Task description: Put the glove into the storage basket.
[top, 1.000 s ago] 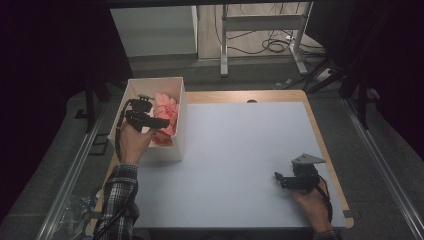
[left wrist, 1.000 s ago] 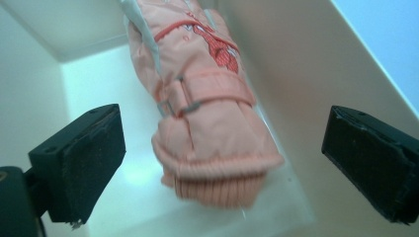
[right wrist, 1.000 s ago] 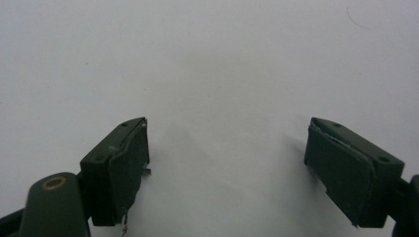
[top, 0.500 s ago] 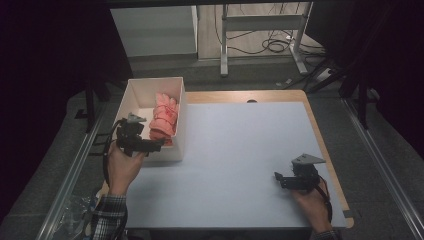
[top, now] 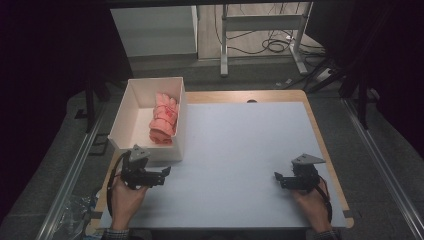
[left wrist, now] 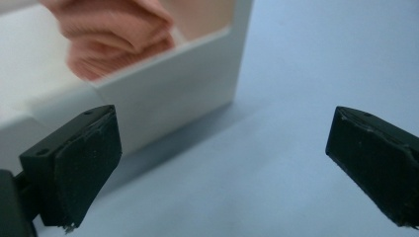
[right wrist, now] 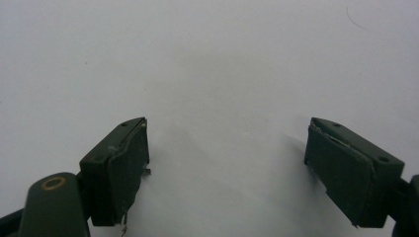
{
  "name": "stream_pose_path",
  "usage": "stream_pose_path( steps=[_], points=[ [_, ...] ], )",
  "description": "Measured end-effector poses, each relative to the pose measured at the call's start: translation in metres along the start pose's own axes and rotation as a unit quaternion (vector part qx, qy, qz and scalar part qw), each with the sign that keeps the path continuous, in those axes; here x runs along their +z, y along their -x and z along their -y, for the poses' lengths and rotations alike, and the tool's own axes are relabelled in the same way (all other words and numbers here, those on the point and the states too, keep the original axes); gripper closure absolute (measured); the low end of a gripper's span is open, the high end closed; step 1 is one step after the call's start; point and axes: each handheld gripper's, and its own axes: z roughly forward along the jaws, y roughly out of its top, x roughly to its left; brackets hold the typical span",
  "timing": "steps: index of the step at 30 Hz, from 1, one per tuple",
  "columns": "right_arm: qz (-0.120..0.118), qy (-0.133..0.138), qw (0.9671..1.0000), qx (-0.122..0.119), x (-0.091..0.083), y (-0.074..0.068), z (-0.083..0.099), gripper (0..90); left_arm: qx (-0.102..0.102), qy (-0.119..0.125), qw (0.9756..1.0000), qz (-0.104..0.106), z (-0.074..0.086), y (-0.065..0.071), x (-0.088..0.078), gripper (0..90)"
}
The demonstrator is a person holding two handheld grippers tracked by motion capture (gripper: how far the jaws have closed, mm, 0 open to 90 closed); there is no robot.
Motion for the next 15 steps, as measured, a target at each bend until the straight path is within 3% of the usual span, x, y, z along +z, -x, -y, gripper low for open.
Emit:
stream_pose_path(
  steps=[8,12,15],
  points=[
    [0.0,0.0,1.0,0.0,0.0,0.0,0.0,17.5,0.003,-0.03,0.9995,0.0,0.031,0.008,0.035,0.8],
    [0.001,0.0,1.0,0.0,0.0,0.0,0.0,17.5,0.014,-0.057,0.9982,-0.011,0.042,0.013,0.051,0.6],
    [0.001,0.001,1.0,-0.001,0.0,0.0,0.0,17.4,-0.005,-0.051,0.9987,-0.003,0.045,0.012,0.053,0.0]
  ],
)
